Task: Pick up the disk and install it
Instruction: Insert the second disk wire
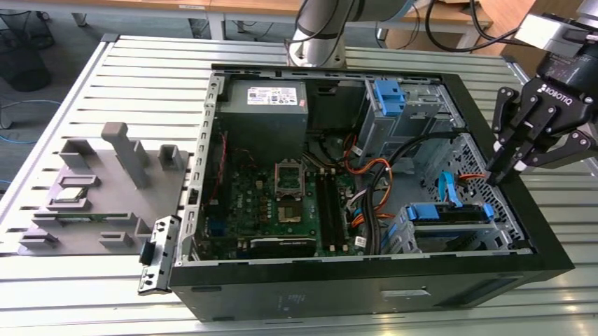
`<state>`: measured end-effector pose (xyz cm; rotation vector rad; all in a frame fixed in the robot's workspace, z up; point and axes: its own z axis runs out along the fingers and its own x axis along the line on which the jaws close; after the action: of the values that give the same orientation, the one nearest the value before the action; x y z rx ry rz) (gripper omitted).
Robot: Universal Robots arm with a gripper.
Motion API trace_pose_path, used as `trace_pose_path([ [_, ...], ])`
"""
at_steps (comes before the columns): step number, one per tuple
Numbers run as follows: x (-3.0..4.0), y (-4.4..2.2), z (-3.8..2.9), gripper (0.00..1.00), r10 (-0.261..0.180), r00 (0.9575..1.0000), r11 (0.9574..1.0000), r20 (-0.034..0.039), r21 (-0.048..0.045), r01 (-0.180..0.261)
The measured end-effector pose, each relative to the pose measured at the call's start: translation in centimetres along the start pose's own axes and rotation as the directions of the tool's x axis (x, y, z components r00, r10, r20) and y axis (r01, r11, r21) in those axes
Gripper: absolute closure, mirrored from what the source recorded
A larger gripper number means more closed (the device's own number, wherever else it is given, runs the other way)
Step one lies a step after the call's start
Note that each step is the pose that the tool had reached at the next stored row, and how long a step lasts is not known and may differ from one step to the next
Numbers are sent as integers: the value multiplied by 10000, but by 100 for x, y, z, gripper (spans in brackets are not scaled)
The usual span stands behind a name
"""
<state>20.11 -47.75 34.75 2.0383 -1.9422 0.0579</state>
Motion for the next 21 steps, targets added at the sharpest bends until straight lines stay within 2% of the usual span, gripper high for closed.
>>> trace_pose_path([
  [12,-48,-6,18,70,8,10000,10000,6,-2,-8],
  [21,-57,0,28,70,33,10000,10000,8,-8,-33],
])
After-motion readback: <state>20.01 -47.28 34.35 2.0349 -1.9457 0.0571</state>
